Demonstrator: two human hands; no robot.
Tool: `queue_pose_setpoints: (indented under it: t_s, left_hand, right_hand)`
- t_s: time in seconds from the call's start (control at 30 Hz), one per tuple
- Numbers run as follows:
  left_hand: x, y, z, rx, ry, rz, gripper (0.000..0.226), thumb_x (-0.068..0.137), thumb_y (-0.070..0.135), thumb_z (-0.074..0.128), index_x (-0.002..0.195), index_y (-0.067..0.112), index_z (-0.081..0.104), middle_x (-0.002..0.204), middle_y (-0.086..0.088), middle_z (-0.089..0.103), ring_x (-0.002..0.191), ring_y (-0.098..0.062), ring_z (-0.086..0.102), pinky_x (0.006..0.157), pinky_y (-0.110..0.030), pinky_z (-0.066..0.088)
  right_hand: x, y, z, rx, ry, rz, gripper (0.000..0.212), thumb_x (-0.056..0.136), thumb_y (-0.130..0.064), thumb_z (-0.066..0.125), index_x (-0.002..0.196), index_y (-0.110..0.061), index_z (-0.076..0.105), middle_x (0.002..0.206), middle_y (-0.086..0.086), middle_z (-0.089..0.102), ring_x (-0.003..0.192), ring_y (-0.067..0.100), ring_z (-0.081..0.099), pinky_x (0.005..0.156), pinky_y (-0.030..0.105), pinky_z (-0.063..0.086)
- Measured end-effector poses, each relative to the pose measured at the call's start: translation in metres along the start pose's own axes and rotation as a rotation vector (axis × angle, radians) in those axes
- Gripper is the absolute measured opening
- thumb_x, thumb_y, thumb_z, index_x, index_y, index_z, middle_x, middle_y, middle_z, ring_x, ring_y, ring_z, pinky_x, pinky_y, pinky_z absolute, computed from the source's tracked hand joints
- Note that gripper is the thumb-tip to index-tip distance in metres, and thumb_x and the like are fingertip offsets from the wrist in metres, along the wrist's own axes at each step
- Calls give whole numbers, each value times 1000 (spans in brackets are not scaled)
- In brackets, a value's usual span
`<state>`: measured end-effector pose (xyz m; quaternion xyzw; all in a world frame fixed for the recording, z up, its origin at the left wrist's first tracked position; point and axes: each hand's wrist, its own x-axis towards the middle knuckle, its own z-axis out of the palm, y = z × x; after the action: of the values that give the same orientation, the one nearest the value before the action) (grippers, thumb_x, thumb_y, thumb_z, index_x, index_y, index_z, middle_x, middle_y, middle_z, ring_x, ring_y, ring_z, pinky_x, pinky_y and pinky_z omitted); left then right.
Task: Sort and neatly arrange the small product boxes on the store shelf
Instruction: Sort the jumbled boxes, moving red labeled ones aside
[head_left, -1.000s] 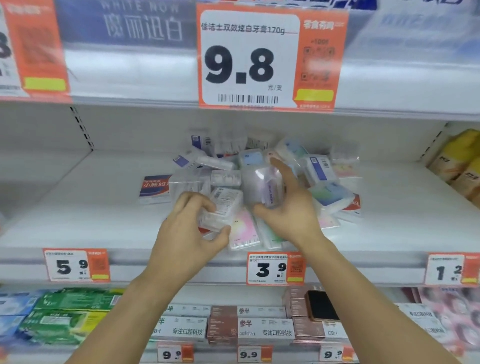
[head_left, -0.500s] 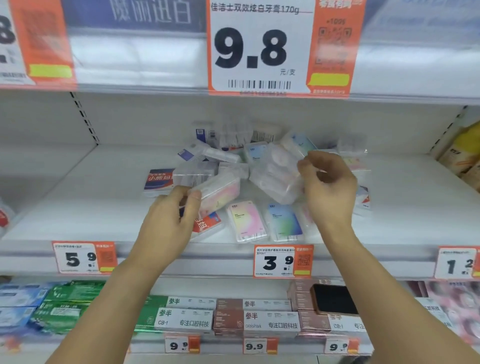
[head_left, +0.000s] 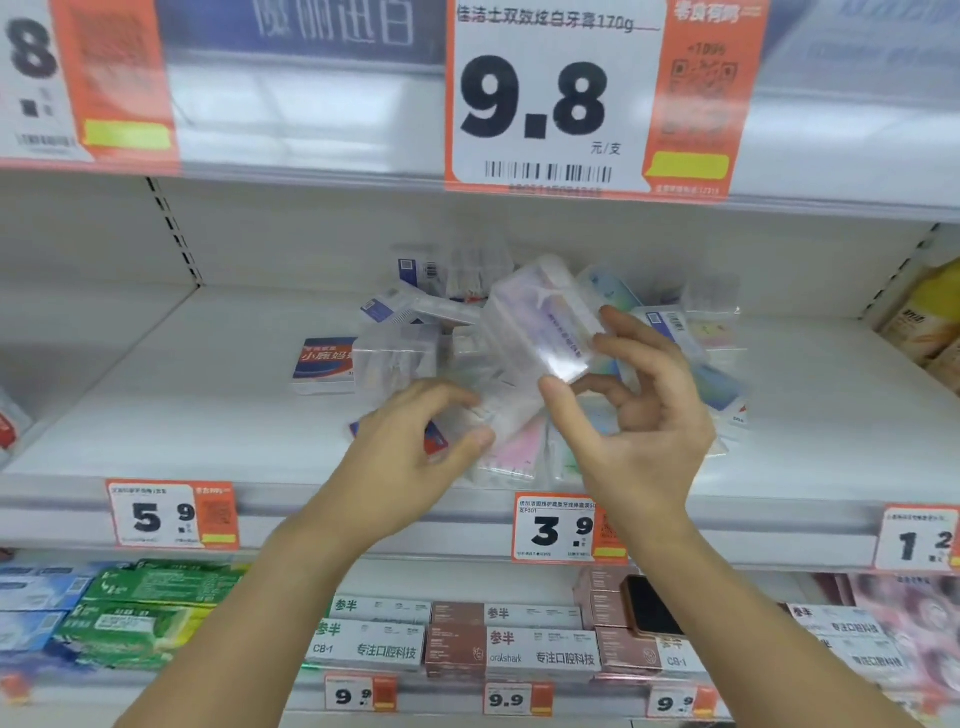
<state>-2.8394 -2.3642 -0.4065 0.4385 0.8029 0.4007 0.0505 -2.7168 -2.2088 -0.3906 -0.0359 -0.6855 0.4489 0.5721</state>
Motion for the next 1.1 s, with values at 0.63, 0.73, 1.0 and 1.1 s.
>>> queue_pose_setpoints:
  t_s: [0.63,0.73,1.0,1.1]
  left_hand:
    - [-20,-8,-71,-553,475,-196,82,52,45,88,120,20,51,117,2,65,110,-8,62,76,-13,49]
    - [-28,-32,-107,-244,523,-184,70,61,41,86,122,30,53,119,15,61,109,-5,58,81,-18,48]
    - [-45,-98,-144,371,67,-218,58,76,38,72,130,43,53,147,-4,44,140,-27,34,114,-44,29]
    - [-48,-100,-150,457,36,-242,56,83,11,63,127,45,54,152,5,39,146,-28,19,117,-52,20]
  right_hand:
    - [-23,-14,64,-60,-619,208,57,81,-29,80,129,-30,49,108,-8,59,100,12,62,83,24,52]
    - [-13,-8,67,-321,-559,-53,31,85,-14,74,114,-13,62,108,0,61,101,6,59,90,16,45]
    - [17,2,98,-688,-629,21,12,84,-22,69,95,-18,69,101,-1,62,93,16,59,79,19,37]
    - [23,-6,116,-715,-771,44,11,84,-30,67,88,-20,68,89,-7,66,83,13,62,76,28,49]
